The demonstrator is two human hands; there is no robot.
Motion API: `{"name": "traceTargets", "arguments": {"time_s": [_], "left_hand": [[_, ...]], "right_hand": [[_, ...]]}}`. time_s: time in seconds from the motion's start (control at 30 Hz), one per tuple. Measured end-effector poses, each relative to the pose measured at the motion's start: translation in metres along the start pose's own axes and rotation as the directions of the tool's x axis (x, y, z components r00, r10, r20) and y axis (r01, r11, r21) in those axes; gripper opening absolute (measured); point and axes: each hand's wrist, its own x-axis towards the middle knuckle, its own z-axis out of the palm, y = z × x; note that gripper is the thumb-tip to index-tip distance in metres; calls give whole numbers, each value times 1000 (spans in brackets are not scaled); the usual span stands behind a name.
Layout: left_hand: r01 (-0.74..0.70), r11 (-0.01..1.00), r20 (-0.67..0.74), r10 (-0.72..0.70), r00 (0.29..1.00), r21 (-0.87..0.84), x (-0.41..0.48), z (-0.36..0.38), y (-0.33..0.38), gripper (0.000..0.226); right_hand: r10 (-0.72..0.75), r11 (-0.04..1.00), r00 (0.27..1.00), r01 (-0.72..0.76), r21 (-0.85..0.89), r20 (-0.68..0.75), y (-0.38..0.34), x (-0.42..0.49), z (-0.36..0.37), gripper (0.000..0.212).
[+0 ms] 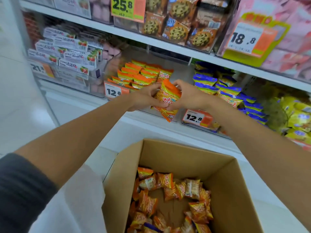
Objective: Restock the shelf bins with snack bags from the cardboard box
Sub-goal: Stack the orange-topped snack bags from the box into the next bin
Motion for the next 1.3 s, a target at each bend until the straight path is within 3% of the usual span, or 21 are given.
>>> {"name": "traceTargets", "arguments": {"time_s": [0.1,0.17,0.23,0.3,0.37,0.43,0.5,0.63,0.73,0.83,0.93,1.1,1.17,1.3], "left_hand": [[-49,997,-43,51,998,53,29,-30,15,77],[-15,979,-130,42,991,203,49,-47,18,88],[61,921,-246,39,968,384,69,-63,13,81],[125,774,-313,98,945,621,91,-81,0,65],[189,540,-299,122,946,820,112,-100,-17,59],[247,366,-287,60,956,897,127,-116,-35,56],[257,304,-273,10,962,917,136,-126,-51,57],[240,296,-255,12,967,925,141,-131,-62,59],[230,293,-247,22,969,928,141,-131,-61,59],[235,310,-256,29,966,921,140,-131,-62,59],[239,314,-262,34,964,919,139,-131,-61,60],[241,320,-264,27,964,916,138,-131,-60,60],[240,326,-262,24,965,914,138,-131,-60,60],[236,340,-258,23,966,910,138,-131,-60,60]], "right_hand": [[-30,1000,991,29,-11,-127,-5,36,-16,76],[-30,999,975,21,-46,-218,-3,62,-21,74],[27,996,955,-50,-71,-295,7,93,-22,77],[142,982,945,-171,-75,-296,21,128,-17,84],[243,952,944,-276,-133,-224,36,164,-9,95],[287,928,946,-314,-201,-150,48,192,1,102],[303,920,946,-322,-225,-119,61,214,10,105],[297,835,920,-380,-397,-256,76,234,13,100],[268,812,924,-369,-452,-272,80,237,4,107],[389,882,893,-432,-190,-227,76,236,5,113],[418,908,900,-417,33,-126,68,239,12,95],[382,921,879,-338,194,-286,70,243,19,97],[359,927,869,-289,240,-340,80,241,26,87],[448,859,816,-280,429,-365,90,234,38,70]]}}
